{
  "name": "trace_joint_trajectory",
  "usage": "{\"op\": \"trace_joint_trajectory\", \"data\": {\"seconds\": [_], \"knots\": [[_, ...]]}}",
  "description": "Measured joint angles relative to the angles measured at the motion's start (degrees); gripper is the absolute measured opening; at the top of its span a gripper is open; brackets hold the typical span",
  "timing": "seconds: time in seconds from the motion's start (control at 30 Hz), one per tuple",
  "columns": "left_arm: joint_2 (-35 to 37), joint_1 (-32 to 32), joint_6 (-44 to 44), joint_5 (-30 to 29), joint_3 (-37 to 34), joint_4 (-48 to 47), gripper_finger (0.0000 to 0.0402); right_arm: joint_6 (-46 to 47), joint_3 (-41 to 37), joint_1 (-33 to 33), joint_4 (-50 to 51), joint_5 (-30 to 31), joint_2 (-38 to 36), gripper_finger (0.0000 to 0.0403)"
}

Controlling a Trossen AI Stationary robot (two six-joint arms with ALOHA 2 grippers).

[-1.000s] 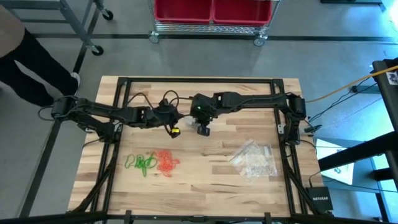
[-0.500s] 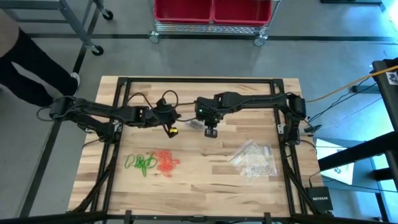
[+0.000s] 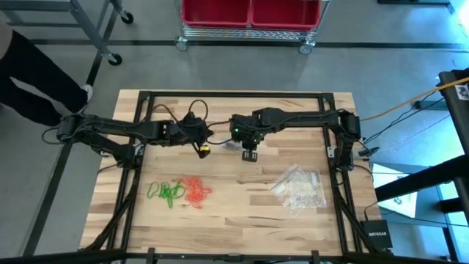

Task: Sort rubber bands
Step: Close the transparent zip bag, then open the transparent zip bag

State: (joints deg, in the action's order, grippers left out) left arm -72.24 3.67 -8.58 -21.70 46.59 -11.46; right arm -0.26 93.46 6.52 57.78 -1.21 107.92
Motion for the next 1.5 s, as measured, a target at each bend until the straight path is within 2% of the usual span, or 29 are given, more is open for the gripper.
{"op": "trace_joint_trajectory", "data": {"seconds": [0.13,0.27,0.33,0.67,0.87,1.07,1.27,1.37,1.5], "knots": [[0.4,-1.0,-1.7,5.8,3.0,1.0,0.0073,0.0,2.8,1.1,0.4,1.7,-1.7,0.0125],[-0.5,-2.7,-1.8,18.9,3.3,8.4,0.0102,0.0,3.2,1.0,0.8,1.7,-5.5,0.0171],[-2.6,-3.7,-2.6,21.7,3.3,9.9,0.0107,0.1,2.4,0.7,1.0,1.6,-7.3,0.0183],[-21.0,-4.1,-3.1,20.2,3.2,11.2,0.0109,3.5,-2.6,-4.2,0.0,1.8,-9.4,0.0182],[-27.6,-0.8,-1.0,17.6,3.2,12.4,0.0109,8.0,-6.6,-8.7,-0.4,4.3,-9.8,0.0182],[-28.1,5.5,0.5,10.6,3.2,3.1,0.0109,12.2,-12.1,-13.8,-2.7,4.7,-11.9,0.0182],[-26.0,14.1,2.8,8.3,3.2,0.9,0.0109,16.6,-19.8,-18.4,-5.3,5.3,-16.2,0.0182],[-22.1,15.6,0.7,12.6,3.2,0.6,0.0109,18.6,-25.0,-20.5,-6.1,5.2,-19.5,0.0182],[-15.7,10.9,-2.0,19.5,3.2,1.2,0.0109,19.8,-32.1,-22.4,-7.2,5.2,-24.6,0.0182]]}}
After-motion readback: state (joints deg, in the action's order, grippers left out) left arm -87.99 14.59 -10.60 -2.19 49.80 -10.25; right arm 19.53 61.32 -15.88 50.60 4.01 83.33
